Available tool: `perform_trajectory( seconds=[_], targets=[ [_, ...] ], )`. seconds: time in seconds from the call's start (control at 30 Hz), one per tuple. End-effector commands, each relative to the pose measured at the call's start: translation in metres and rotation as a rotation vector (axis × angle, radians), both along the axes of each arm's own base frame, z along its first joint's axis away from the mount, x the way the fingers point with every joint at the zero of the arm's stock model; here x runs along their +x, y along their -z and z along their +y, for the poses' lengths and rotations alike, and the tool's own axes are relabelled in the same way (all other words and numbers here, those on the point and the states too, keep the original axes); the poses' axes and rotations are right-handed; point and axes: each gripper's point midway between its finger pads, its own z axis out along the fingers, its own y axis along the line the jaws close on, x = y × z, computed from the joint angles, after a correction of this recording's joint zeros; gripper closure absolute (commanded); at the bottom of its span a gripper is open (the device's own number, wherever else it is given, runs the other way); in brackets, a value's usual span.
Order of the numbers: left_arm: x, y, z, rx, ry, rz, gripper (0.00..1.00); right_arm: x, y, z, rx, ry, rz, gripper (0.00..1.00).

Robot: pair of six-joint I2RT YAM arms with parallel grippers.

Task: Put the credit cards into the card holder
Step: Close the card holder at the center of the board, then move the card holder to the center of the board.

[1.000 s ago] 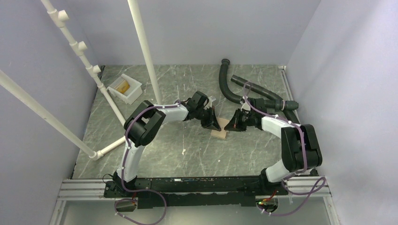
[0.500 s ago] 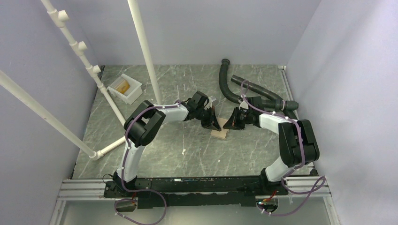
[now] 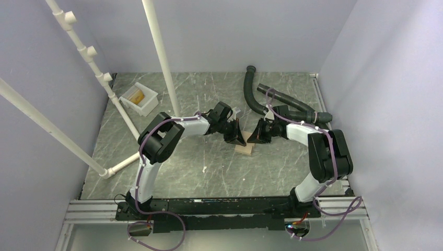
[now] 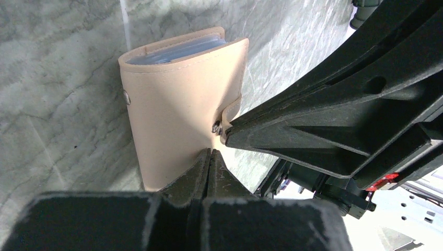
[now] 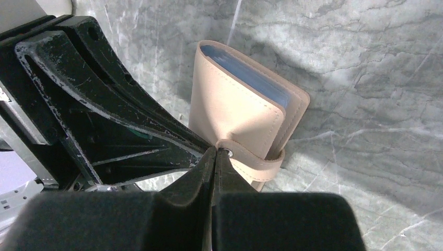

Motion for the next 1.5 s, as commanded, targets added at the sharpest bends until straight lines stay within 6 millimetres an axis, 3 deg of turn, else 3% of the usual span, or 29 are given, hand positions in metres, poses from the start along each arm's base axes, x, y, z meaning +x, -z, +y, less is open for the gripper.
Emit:
perform_trajectory(
  seconds=[0.0, 0.2, 0.63, 0.73, 0.87, 1.03, 1.13, 1.23, 1.3, 1.47],
  targets=[
    [-0.015, 0.032, 0.011, 0.128, 0.001, -0.001, 1.0, 0.006, 0.012, -0.005, -0.083, 0.013, 0.013, 1.0],
    [-0.015, 0.032, 0.011, 0.128, 0.001, 0.0, 1.0, 0.004, 0.032, -0.009, -0.131, 0.024, 0.089, 1.0],
    [-0.014, 0.028, 0.011, 0.121, 0.009, -0.014, 1.0, -0.006, 0.073, -0.038, -0.325, 0.109, 0.221, 1.0],
    [-0.013, 0.015, 0.009, 0.105, 0.028, -0.036, 0.99, 0.0, 0.065, -0.031, -0.281, 0.091, 0.176, 1.0],
    [-0.009, -0.023, 0.007, 0.037, 0.051, -0.108, 0.72, 0.019, 0.032, -0.017, -0.212, 0.031, 0.066, 0.99],
    [-0.017, -0.082, 0.012, -0.066, 0.106, -0.197, 0.48, 0.032, -0.001, -0.012, -0.241, -0.022, -0.057, 0.67],
    [-0.035, -0.122, 0.023, -0.136, 0.15, -0.267, 0.39, 0.031, -0.019, 0.002, -0.327, -0.081, -0.146, 0.48],
    [-0.056, -0.141, 0.042, -0.158, 0.189, -0.345, 0.35, 0.026, -0.029, 0.014, -0.43, -0.109, -0.207, 0.31],
    [-0.068, -0.149, 0.059, -0.146, 0.196, -0.4, 0.32, 0.021, -0.028, 0.021, -0.495, -0.115, -0.231, 0.23],
    [-0.092, -0.168, 0.1, -0.097, 0.172, -0.504, 0.3, 0.015, -0.02, 0.019, -0.684, -0.065, -0.236, 0.21]
  ],
)
